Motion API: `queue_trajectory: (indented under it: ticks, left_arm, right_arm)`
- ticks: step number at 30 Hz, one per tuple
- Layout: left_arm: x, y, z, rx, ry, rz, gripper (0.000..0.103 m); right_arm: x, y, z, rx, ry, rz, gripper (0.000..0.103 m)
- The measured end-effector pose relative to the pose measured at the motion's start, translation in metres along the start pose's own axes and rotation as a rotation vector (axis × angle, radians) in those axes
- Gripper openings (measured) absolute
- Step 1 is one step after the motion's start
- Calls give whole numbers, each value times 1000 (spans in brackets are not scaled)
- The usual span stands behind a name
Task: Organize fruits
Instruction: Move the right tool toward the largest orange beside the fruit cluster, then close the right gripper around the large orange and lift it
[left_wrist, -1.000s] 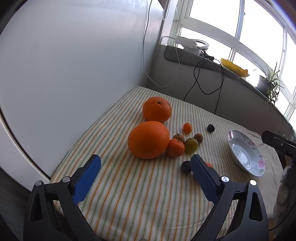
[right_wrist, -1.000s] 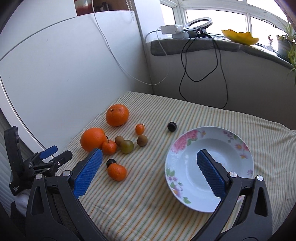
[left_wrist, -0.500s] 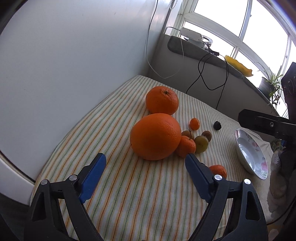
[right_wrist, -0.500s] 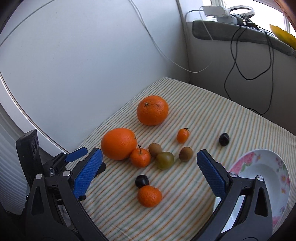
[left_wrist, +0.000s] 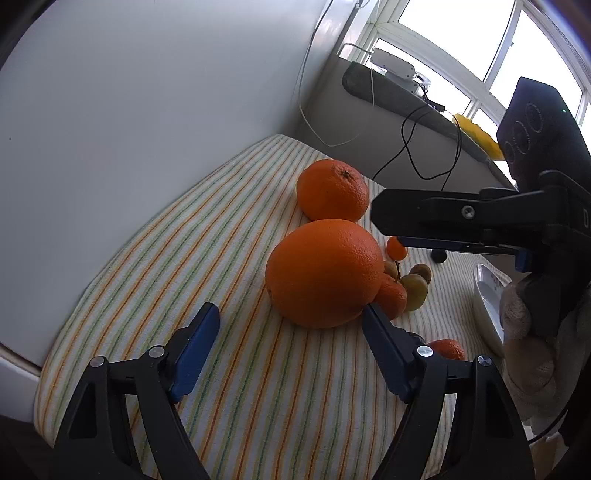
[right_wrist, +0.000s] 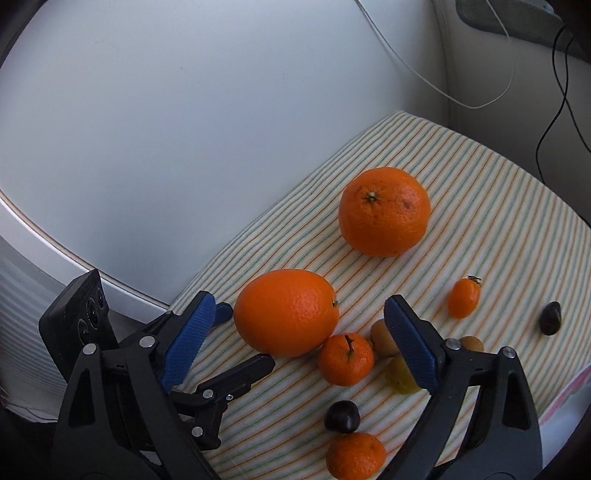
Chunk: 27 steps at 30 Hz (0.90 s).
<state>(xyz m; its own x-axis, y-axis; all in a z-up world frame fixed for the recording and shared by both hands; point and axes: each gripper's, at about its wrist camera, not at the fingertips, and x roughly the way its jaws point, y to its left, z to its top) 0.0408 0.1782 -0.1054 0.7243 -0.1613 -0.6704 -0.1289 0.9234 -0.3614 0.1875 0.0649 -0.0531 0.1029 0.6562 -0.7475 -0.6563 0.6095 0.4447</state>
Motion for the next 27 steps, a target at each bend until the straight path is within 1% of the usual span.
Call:
queue_trajectory:
  ticks: [3,4,15,17,19,20,22,23,24,27]
  left_arm:
    - [1,0,1,-4,1,-11,79]
    - [2,-1,1,-4,2,-14,79]
    - [5,-7,2,4,23,-44,79]
    - [6,-8,3,7,27,-52,79]
    - [7,-8,4,2,32,-58,79]
    - [8,-8,4,-2,32,-62,79]
    - [7,-6,5,-4,32,-76,72]
    - [8,-6,5,-7,36,-87,63]
    - [8,-7,4,-9,39,-92,62]
    - [9,-7,4,-3,34,-83,62]
  right_arm:
    - [13,-4,4,34,31,37,93]
    - [16,-5,5,38,39,45,92]
    - [40,4,8,22,89,63,90]
    - [40,3,10,25,102,69,85]
    - [43,1,9,37,122,80,77]
    - [46,0,9,46,129,85,76]
    - [49,-4,9,70,132,108,76]
    - [50,-5,10,76,130,113,76]
    - [53,-9,9,79,129,115,76]
    - [54,-8,9,78,127,113,75]
